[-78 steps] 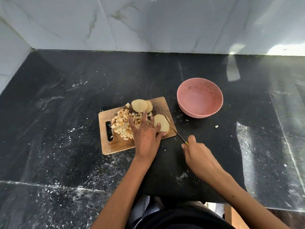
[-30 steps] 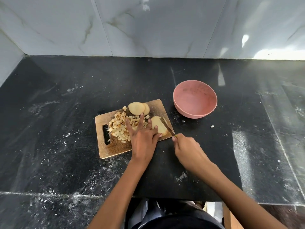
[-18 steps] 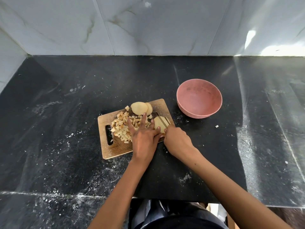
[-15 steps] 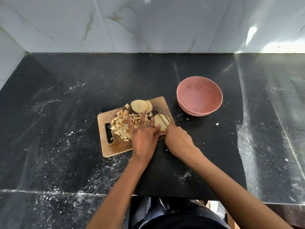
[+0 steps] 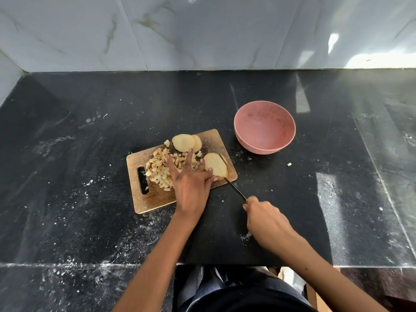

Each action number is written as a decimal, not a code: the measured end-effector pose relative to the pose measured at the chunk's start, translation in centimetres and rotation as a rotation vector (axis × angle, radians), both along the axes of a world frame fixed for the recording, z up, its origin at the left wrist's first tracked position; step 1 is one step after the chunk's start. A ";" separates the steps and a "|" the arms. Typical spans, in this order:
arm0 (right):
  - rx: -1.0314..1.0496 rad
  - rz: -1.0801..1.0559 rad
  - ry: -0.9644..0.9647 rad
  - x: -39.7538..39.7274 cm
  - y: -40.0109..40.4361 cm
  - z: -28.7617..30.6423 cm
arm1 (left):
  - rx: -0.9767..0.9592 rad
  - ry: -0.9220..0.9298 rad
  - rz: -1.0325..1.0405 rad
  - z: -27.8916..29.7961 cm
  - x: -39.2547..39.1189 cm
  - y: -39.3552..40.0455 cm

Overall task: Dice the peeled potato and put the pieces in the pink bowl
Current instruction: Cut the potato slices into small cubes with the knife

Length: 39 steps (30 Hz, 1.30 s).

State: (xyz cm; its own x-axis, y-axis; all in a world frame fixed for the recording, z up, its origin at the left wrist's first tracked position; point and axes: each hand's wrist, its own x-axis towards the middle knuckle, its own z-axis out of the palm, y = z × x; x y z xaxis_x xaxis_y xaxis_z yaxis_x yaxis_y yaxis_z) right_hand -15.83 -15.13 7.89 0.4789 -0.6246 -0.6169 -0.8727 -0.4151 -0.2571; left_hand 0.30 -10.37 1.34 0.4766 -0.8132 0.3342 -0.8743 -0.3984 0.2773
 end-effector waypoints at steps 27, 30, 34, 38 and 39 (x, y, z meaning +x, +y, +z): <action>-0.077 -0.068 -0.071 7.5 -1.6 -0.5 | 0.007 0.053 0.006 0.0 0.0 0.2; -0.083 -0.040 -0.013 5.6 -0.8 -0.9 | -0.003 0.047 0.015 -0.1 0.0 0.2; -0.063 -0.027 0.018 3.1 0.3 -1.2 | -0.022 0.048 0.017 -0.2 0.0 0.2; -0.080 -0.012 0.015 0.9 1.3 -1.3 | -0.006 0.050 0.012 -0.3 -0.2 0.3; -0.074 -0.015 0.004 0.5 1.4 -1.2 | -0.012 0.054 0.006 -0.4 -0.2 0.3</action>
